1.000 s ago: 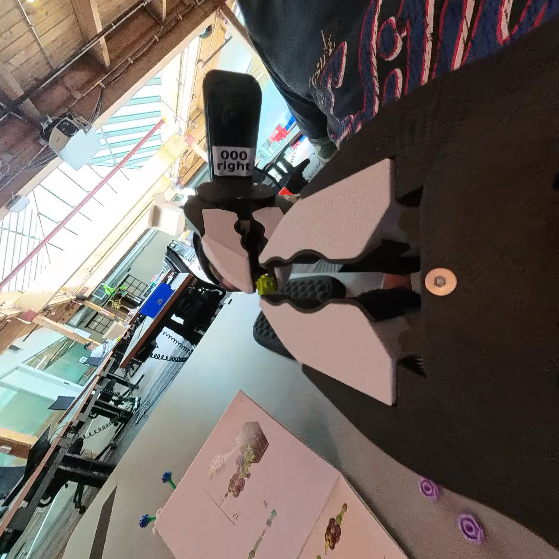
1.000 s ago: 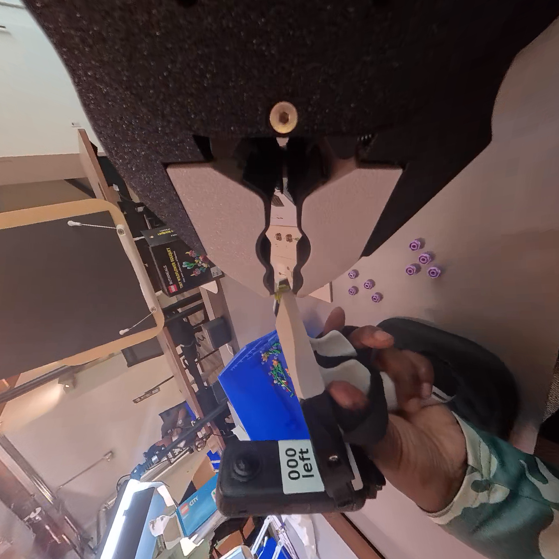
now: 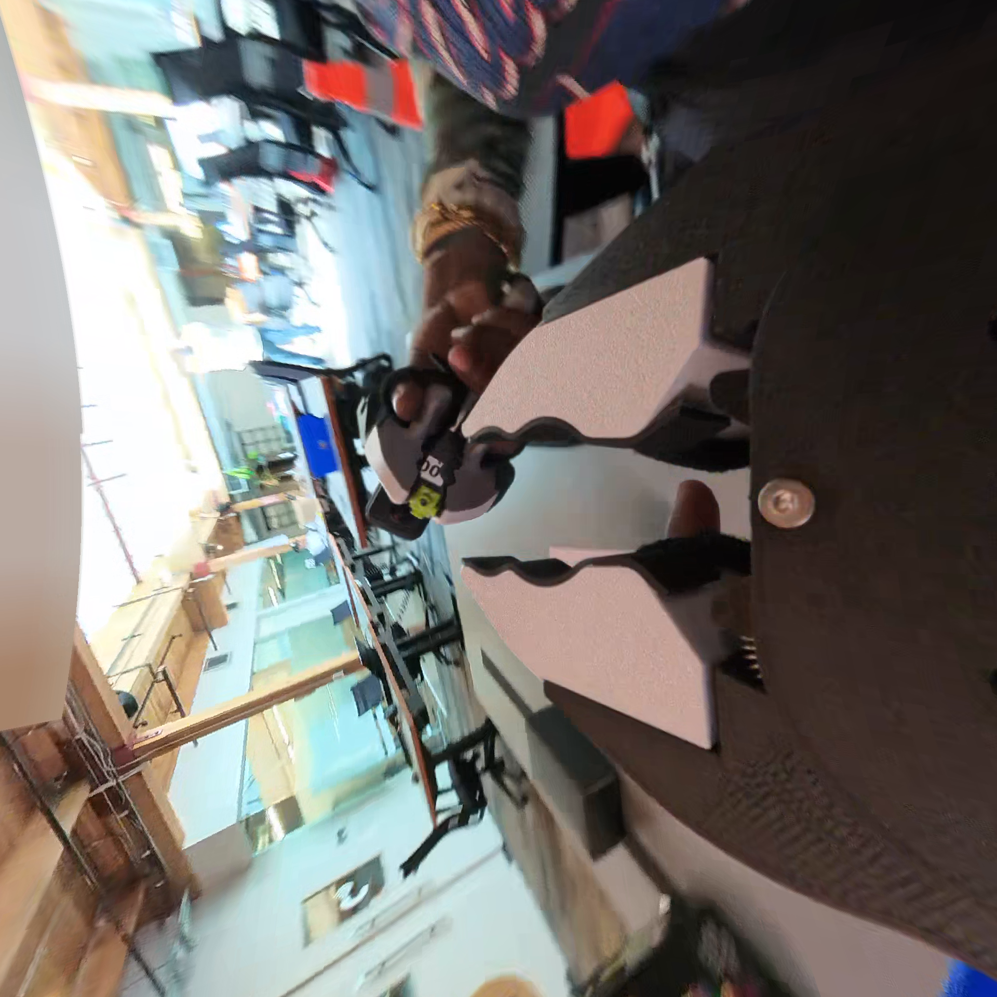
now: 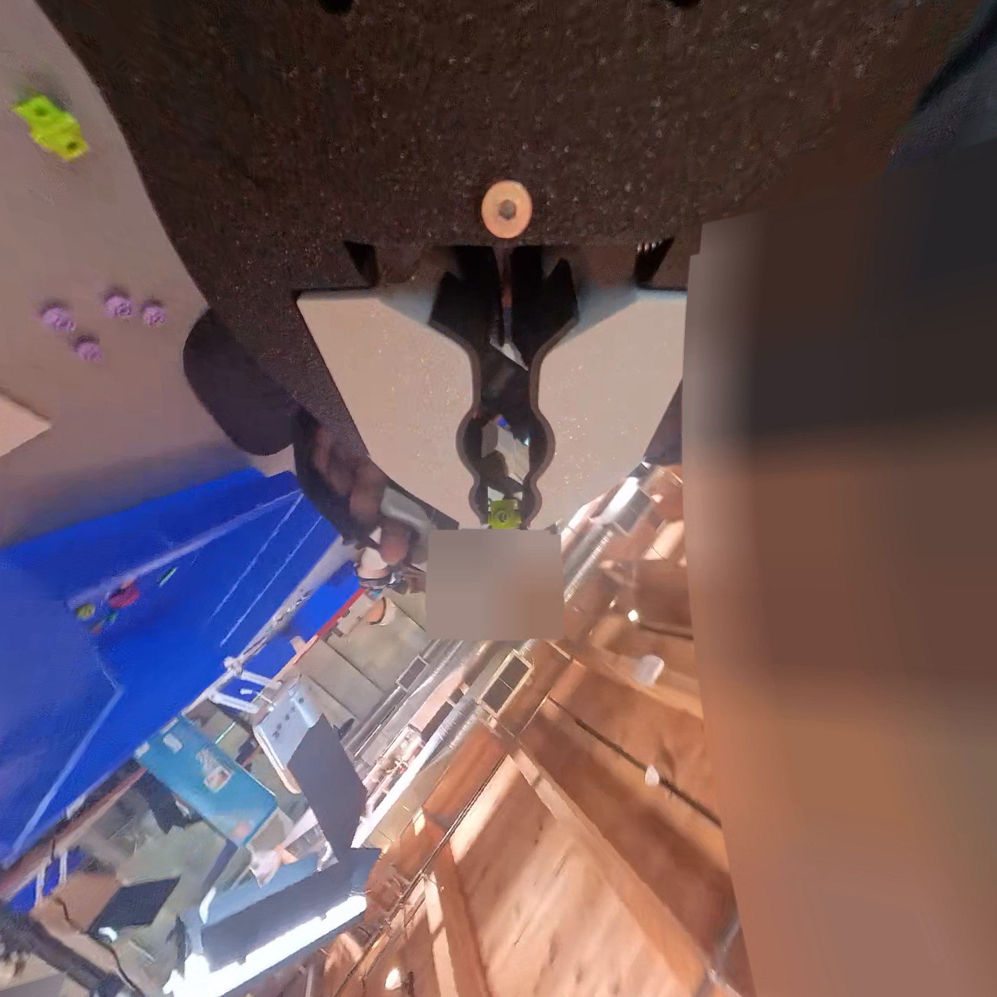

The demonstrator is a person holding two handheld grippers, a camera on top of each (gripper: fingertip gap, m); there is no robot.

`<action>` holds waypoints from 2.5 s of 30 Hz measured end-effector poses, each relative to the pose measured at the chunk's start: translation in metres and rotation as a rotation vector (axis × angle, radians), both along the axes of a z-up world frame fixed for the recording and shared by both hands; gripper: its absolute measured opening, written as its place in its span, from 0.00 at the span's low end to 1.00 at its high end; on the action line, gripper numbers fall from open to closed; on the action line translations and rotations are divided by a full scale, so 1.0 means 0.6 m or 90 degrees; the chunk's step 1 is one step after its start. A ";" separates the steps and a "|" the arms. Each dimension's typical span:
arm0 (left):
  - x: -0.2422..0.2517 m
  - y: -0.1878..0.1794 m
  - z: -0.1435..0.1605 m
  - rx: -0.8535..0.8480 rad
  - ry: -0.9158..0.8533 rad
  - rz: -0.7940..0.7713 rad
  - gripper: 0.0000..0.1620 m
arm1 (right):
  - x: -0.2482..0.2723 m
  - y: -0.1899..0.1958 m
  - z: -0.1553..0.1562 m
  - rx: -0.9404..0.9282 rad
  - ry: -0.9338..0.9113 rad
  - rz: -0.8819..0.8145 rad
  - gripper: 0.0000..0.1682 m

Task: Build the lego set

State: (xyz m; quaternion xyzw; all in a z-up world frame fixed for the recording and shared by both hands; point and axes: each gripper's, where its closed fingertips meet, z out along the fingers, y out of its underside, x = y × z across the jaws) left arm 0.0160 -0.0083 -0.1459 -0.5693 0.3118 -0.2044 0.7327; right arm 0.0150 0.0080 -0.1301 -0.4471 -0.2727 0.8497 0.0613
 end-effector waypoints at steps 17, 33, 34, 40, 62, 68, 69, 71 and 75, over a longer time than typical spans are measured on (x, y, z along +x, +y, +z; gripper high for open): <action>0.008 0.038 -0.029 0.075 0.247 0.087 0.14 | -0.015 -0.006 -0.044 -0.099 -0.073 0.048 0.07; -0.007 0.038 -0.025 0.048 0.180 0.082 0.07 | -0.011 0.011 -0.048 -0.015 -0.066 -0.035 0.15; -0.010 0.038 -0.027 0.045 0.179 0.086 0.07 | -0.008 0.015 -0.048 0.008 -0.064 -0.052 0.16; -0.046 0.042 -0.042 0.058 0.190 0.141 0.07 | 0.033 0.055 -0.030 0.236 -0.013 -0.216 0.14; -0.106 0.076 -0.079 0.016 0.172 0.258 0.08 | 0.078 0.148 -0.078 0.612 -0.035 -0.532 0.07; -0.113 0.077 -0.077 0.005 0.148 0.260 0.08 | 0.079 0.148 -0.078 0.610 -0.033 -0.537 0.07; -0.113 0.077 -0.076 0.003 0.144 0.258 0.07 | 0.079 0.149 -0.078 0.609 -0.033 -0.537 0.07; -0.112 0.077 -0.077 0.002 0.144 0.256 0.08 | 0.080 0.149 -0.078 0.607 -0.032 -0.537 0.07; -0.109 0.078 -0.083 0.000 0.162 0.256 0.08 | 0.080 0.149 -0.077 0.604 -0.031 -0.538 0.07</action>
